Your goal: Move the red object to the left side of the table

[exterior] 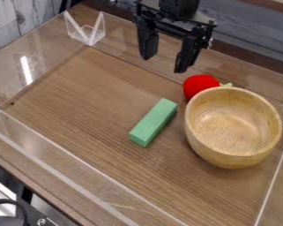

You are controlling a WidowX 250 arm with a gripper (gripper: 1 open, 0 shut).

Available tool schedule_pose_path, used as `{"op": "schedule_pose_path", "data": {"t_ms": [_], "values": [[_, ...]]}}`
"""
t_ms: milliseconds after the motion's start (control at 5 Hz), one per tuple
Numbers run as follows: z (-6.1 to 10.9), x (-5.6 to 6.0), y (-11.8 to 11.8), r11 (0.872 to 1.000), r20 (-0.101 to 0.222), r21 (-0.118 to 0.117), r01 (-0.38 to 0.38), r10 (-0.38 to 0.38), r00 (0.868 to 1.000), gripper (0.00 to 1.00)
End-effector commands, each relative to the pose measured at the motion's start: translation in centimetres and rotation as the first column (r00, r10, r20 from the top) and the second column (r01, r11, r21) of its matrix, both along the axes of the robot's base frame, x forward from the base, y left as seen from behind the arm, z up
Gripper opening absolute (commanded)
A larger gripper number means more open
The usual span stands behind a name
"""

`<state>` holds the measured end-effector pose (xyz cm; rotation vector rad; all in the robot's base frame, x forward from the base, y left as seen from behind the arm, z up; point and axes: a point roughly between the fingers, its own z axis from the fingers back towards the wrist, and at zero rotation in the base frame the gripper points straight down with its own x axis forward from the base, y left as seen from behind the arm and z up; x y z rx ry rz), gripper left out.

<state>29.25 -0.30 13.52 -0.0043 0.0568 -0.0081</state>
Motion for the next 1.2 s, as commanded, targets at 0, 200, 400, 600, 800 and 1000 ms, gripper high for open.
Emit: {"op": "schedule_pose_path", "data": {"t_ms": [0,200,400,600,800,1000], "values": [[-0.9,2.0,-0.9,0.995,0.01,-0.009,0.103,-0.103,0.995,1.0],[-3.2,4.7,-2.2,0.959,0.029,-0.023,0.284,-0.283,0.959,1.0],[-5.2,6.8,-3.5,0.9,0.057,-0.03,0.435,-0.433,0.9,1.0],[-4.7,7.7,-4.9,0.822,0.105,-0.019,0.569,-0.564,0.819,1.0],[-4.1,8.1,-4.5,0.812,0.134,-0.011,0.584,-0.578,0.805,1.0],[-3.9,8.3,-3.2,0.811,0.168,-0.005,0.585,-0.576,0.8,1.0]]}}
